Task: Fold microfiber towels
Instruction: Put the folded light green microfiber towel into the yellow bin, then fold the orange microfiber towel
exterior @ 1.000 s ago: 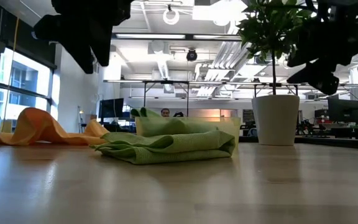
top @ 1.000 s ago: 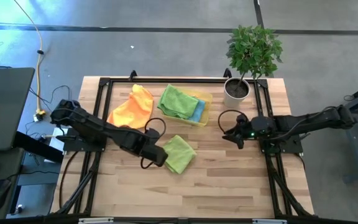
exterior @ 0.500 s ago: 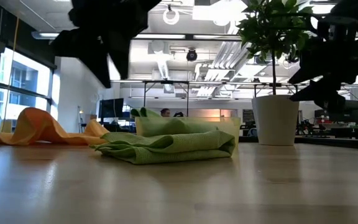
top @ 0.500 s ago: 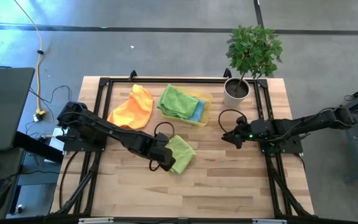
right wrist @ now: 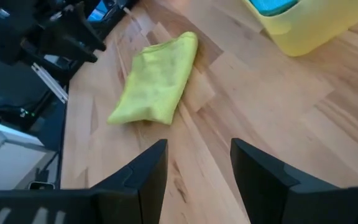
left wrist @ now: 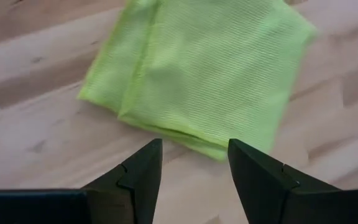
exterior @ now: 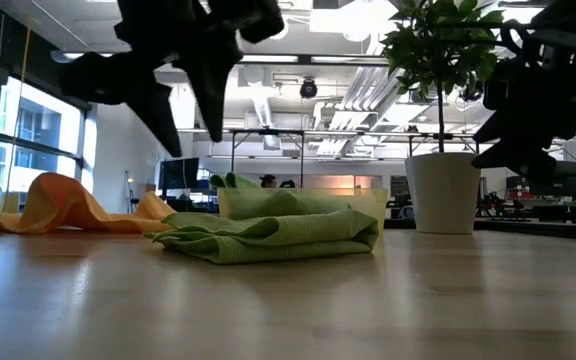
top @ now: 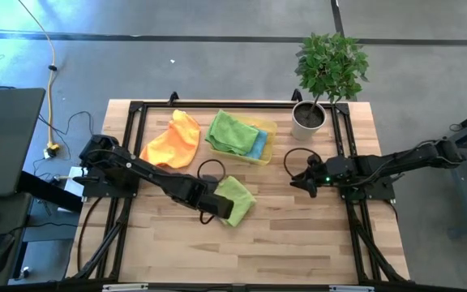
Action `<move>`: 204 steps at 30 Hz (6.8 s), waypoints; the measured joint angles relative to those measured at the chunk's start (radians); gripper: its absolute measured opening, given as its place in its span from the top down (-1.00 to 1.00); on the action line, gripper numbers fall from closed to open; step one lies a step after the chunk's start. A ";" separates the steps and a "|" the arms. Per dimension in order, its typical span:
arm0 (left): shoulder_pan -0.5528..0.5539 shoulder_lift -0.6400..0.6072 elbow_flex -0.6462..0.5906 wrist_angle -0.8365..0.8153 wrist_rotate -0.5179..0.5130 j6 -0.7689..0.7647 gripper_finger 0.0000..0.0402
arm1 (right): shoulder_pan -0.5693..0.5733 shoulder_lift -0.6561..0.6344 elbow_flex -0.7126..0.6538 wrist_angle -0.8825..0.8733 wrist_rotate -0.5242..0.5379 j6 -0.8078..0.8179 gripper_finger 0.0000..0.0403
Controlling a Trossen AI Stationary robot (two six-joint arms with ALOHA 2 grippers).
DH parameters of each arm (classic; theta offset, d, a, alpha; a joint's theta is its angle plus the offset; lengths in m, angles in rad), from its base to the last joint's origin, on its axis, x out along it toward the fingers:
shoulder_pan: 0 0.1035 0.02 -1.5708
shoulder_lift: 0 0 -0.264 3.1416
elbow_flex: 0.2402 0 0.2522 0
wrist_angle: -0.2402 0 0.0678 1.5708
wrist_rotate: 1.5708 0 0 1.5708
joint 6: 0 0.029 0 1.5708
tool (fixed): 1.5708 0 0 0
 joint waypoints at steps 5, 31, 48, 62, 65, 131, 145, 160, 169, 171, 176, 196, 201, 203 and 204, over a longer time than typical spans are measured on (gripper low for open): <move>-0.022 0.016 -0.001 0.037 -0.032 -0.178 0.13 | 0.000 0.000 0.000 -0.005 0.000 -0.029 0.17; -0.113 0.224 0.001 0.127 -0.198 -0.676 0.13 | 0.000 0.001 0.000 -0.056 0.001 -0.027 0.17; -0.120 0.245 0.001 0.077 -0.237 -0.695 -0.22 | 0.000 0.000 0.000 -0.076 0.001 -0.027 0.17; -0.067 0.272 0.003 0.122 -0.340 -0.574 -0.21 | 0.000 0.000 0.000 -0.076 0.001 -0.027 0.17; -0.040 0.280 0.002 0.135 -0.364 -0.518 -0.21 | 0.000 0.000 0.000 -0.076 0.001 -0.027 0.17; 0.605 0.130 0.202 0.633 0.247 1.205 0.98 | 0.000 0.000 0.000 -0.098 0.001 -0.027 0.17; 0.753 0.138 0.200 0.254 0.207 1.273 0.95 | 0.000 0.000 0.000 -0.098 0.001 -0.027 0.17; 0.783 0.135 0.200 0.128 0.161 1.281 0.89 | 0.000 0.000 0.000 -0.098 0.001 -0.027 0.17; 0.788 0.078 0.200 0.109 0.106 1.238 0.43 | 0.000 0.000 0.000 -0.098 0.001 -0.027 0.17; 0.788 0.055 0.200 0.109 0.084 1.239 0.29 | 0.000 0.000 0.000 -0.098 0.001 -0.027 0.17; 0.785 0.000 0.200 0.071 0.084 1.230 0.08 | 0.000 0.000 0.000 -0.098 0.001 -0.027 0.17; 0.583 -0.059 -0.067 -0.603 -0.134 1.190 0.30 | 0.000 0.000 0.000 -0.099 0.001 -0.027 0.17; 0.626 -0.059 -0.219 -0.379 -0.041 1.165 0.40 | 0.000 0.000 0.000 -0.102 0.001 -0.027 0.17; 0.649 -0.056 -0.272 -0.290 -0.010 1.141 0.44 | 0.000 0.000 0.000 -0.102 0.001 -0.027 0.17; 0.658 -0.055 -0.295 -0.257 -0.010 1.124 0.46 | 0.000 0.000 0.000 -0.102 0.001 -0.027 0.17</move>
